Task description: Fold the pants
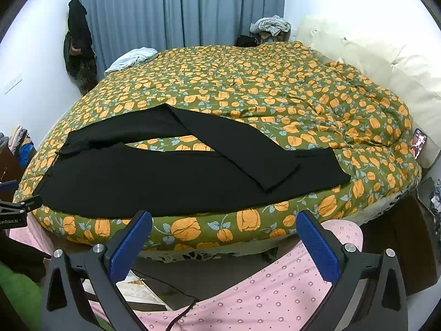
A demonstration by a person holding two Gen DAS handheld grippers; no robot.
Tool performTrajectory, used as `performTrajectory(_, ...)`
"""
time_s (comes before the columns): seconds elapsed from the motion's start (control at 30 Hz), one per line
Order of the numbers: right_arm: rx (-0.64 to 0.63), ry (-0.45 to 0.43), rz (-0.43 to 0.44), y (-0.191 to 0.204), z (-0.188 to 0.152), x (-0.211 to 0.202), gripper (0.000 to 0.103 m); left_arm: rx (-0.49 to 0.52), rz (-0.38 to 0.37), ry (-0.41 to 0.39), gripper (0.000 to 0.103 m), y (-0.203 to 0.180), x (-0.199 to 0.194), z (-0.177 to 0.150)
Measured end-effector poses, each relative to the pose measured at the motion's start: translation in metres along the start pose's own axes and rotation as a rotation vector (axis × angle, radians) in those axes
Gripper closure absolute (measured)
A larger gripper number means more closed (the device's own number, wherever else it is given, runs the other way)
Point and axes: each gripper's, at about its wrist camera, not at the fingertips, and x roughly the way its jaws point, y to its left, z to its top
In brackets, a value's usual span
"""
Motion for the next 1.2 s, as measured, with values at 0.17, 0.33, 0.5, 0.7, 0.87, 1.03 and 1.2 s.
performTrajectory(0.17, -0.005, 0.000, 0.000, 0.003, 0.002, -0.003, 0.000, -0.025, -0.004, -0.002, 0.001, 0.008, -0.001, -0.001)
performTrajectory(0.33, -0.023, -0.011, 0.009, 0.009, 0.003, -0.003, 0.000, -0.026, -0.018, 0.006, 0.001, 0.009, 0.002, 0.000)
performTrajectory(0.5, -0.018, -0.014, 0.016, 0.009, 0.002, -0.003, 0.000, -0.023, -0.014, 0.002, 0.001, 0.007, 0.000, 0.001)
performTrajectory(0.7, -0.014, -0.017, 0.028, 0.008, -0.001, -0.004, 0.000, -0.018, -0.012, -0.002, 0.001, 0.005, -0.003, 0.000)
performTrajectory(0.87, -0.009, -0.019, 0.039, 0.007, -0.004, -0.003, 0.000, -0.012, -0.012, -0.006, 0.001, 0.004, -0.006, -0.001)
performTrajectory(1.03, -0.014, -0.020, 0.044, 0.008, -0.003, -0.004, 0.000, -0.020, -0.010, -0.007, 0.001, 0.004, -0.008, -0.001)
performTrajectory(1.2, -0.023, -0.023, 0.050, 0.010, -0.002, -0.004, 0.000, -0.017, -0.016, -0.008, 0.001, 0.004, -0.008, -0.001)
